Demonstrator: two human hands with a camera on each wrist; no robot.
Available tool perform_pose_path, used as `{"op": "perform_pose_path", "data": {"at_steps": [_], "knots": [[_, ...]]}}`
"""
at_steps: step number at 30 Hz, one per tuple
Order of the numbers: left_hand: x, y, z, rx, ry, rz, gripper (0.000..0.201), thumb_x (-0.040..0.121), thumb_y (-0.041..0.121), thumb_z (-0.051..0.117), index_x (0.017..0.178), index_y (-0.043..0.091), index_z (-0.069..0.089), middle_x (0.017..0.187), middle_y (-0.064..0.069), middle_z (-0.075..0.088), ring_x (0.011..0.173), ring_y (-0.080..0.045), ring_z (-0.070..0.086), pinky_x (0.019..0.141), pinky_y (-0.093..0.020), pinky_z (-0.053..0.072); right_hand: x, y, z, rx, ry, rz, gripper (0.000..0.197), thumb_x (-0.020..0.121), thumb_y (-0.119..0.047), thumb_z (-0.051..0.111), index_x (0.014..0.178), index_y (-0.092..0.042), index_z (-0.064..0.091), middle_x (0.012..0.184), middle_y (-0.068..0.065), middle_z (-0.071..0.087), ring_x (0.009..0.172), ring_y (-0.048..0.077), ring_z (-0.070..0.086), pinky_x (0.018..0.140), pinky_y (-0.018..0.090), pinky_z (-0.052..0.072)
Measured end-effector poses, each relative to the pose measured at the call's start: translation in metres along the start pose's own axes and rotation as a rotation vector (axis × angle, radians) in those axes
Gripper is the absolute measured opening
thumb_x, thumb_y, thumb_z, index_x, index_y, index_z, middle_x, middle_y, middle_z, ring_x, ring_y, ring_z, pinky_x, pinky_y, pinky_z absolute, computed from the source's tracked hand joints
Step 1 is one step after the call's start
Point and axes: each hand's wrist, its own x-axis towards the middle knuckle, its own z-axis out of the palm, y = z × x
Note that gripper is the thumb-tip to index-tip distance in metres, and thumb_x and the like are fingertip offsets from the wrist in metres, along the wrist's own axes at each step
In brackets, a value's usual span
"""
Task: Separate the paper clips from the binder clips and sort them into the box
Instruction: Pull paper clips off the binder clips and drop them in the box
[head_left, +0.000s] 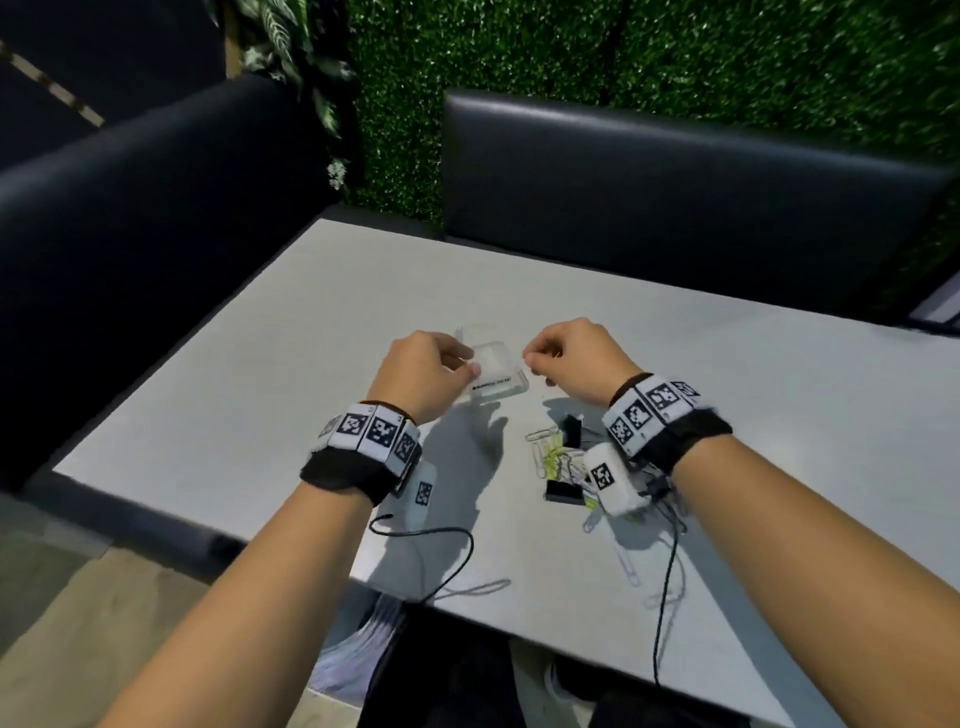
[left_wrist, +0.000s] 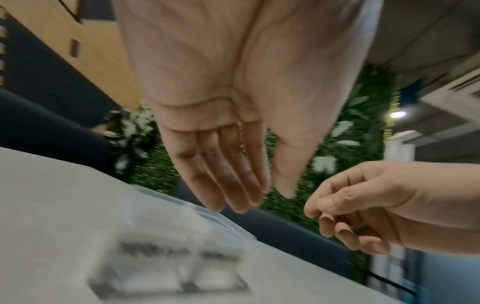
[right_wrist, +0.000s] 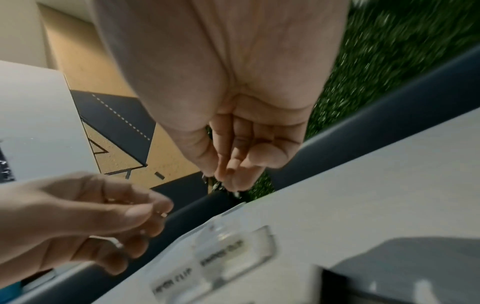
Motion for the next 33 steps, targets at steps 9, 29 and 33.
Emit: {"op": "perform_pose_path", "data": {"at_steps": [9,29,33], "knots": [[-0.085,0.051,0.106,0.375,-0.475,0.363,0.045,0.068,0.061,0.078,0.102,0.032,0.074,0.1,0.008,0.065,0.092,-0.014,0.064,0.071,-0.027,0.049,-0.177,0.093,-0.025,-0.247,-0.341,0.097,0.057,0.062,-0.047,0.088,0.11,-0.029,0.065,0.104,-0.014,0.058,0.082,-0.005,0.053,0.07,0.017,0.043],[-0.081,0.069,0.138,0.572,-0.381,0.414,0.017,0.086,0.012,0.063,0.097,0.019,0.074,0.093,-0.009,0.071,0.089,-0.031,0.069,0.065,-0.033,0.049,-0.15,0.092,0.018,-0.452,-0.05,0.165,0.017,0.092,-0.027,0.061,0.1,-0.017,0.072,0.103,0.005,0.063,0.096,0.026,0.062,0.076,0.035,0.05],[-0.078,0.068,0.141,0.537,-0.375,0.438,0.025,0.085,0.013,0.062,0.106,0.022,0.073,0.098,-0.007,0.072,0.091,-0.029,0.069,0.066,-0.034,0.052,-0.15,0.093,0.016,-0.437,-0.044,0.159,0.019,0.094,-0.026,0.057,0.098,-0.018,0.073,0.1,0.004,0.065,0.092,0.025,0.063,0.075,0.036,0.052]]}}
